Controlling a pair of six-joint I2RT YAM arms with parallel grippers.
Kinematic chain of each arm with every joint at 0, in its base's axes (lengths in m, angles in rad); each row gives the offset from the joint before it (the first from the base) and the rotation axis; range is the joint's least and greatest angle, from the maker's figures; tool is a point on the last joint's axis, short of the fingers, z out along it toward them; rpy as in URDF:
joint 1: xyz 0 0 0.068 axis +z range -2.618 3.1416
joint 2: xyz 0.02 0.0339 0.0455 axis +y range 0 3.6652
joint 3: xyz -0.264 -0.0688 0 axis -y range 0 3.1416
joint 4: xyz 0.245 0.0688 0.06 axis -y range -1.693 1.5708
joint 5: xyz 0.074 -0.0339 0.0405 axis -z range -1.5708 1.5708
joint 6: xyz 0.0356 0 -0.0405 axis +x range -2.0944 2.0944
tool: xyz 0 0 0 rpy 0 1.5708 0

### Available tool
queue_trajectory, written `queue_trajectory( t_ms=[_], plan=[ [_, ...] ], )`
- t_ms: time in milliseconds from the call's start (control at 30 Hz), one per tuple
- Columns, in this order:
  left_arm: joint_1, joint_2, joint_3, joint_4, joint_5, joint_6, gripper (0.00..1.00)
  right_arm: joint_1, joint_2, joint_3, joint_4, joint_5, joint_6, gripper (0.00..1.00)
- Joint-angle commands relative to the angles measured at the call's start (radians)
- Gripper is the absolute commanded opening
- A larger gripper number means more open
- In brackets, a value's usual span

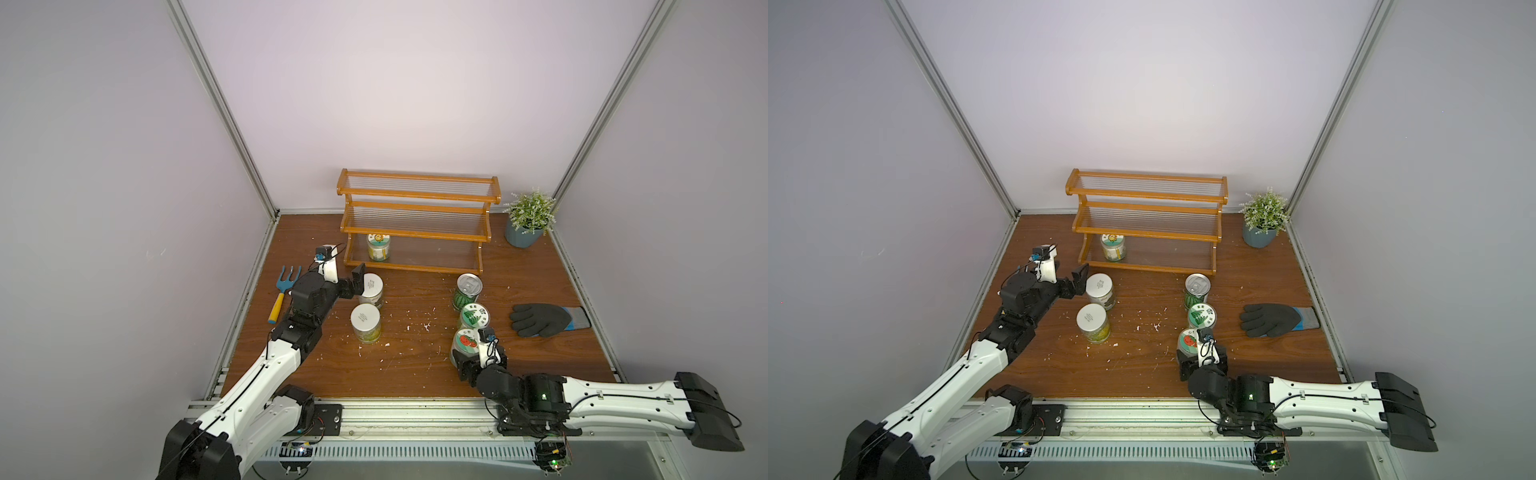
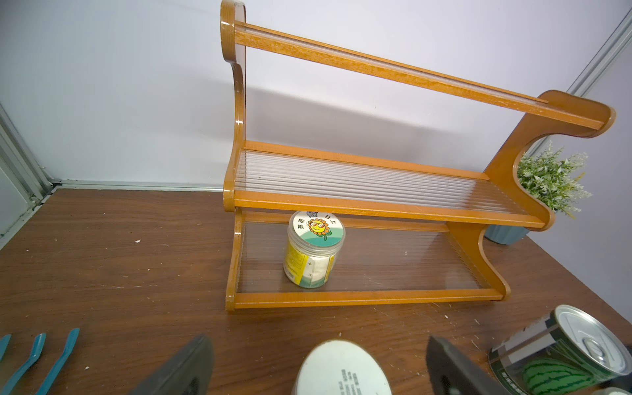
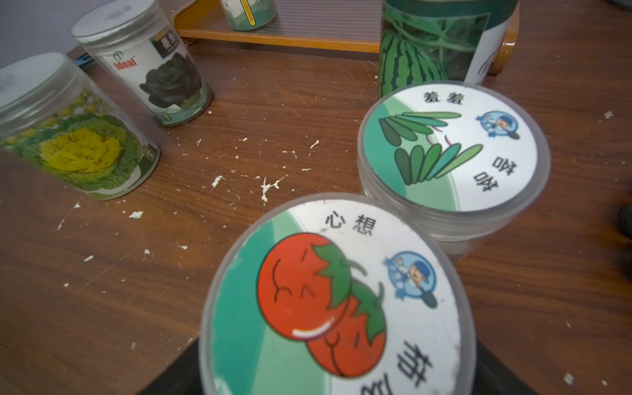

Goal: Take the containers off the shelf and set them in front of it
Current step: Place the container at the center of the board.

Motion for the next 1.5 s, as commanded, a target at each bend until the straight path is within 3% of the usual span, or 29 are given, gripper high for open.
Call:
queue_trajectory(
  t_ms=[0,167,633,967,1300,1467],
  plan=[
    [-0.009,-0.01,-0.005,-0.003,-0.012,0.014,1.0,0.014,0.032,0.011,-0.042,0.034,0.086,0.56],
    [-0.009,-0.014,-0.004,-0.008,-0.014,0.016,1.0,0.036,0.036,0.024,-0.095,0.063,0.141,0.73],
    [-0.009,-0.009,-0.001,-0.002,-0.014,0.018,1.0,0.081,0.116,0.094,-0.18,0.106,0.194,0.98],
    [-0.009,-0.007,0.004,0.001,-0.008,0.014,1.0,0.117,0.125,0.196,-0.231,0.155,0.162,0.99],
    [-0.009,0.009,0.024,-0.002,-0.001,0.019,1.0,0.136,0.111,0.295,-0.385,0.163,0.241,0.99],
    [-0.009,0.04,0.049,-0.016,0.003,0.023,1.0,0.152,0.102,0.368,-0.359,0.214,0.171,0.99]
  ],
)
